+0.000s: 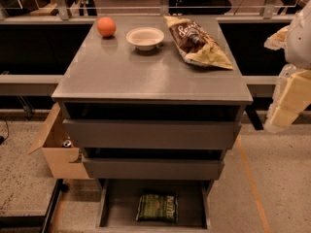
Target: Pick green jalapeno chip bag from bottom drawer and place on counter
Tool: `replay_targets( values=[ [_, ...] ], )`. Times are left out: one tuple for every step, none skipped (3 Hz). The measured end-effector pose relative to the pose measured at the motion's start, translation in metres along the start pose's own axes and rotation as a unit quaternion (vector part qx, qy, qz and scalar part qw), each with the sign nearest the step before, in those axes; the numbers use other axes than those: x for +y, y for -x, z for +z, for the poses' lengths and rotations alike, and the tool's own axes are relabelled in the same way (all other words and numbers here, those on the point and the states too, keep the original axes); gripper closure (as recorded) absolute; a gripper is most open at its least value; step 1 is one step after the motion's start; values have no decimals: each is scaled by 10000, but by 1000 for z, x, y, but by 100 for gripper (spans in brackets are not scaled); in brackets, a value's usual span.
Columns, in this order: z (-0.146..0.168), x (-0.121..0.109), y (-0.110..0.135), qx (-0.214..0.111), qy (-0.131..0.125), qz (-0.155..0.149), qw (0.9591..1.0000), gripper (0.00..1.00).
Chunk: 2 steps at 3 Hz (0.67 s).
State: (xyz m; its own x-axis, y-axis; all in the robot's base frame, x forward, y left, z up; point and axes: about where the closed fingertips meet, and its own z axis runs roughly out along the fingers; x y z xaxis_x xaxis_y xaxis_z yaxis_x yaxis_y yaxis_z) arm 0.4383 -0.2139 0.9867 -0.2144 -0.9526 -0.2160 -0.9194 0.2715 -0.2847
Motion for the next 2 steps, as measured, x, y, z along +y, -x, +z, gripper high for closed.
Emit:
replay_targets(
  values=[
    [6, 2, -8, 29, -38, 60, 10000, 0],
    [32, 9, -31, -171, 36, 276, 9995, 0]
  ],
)
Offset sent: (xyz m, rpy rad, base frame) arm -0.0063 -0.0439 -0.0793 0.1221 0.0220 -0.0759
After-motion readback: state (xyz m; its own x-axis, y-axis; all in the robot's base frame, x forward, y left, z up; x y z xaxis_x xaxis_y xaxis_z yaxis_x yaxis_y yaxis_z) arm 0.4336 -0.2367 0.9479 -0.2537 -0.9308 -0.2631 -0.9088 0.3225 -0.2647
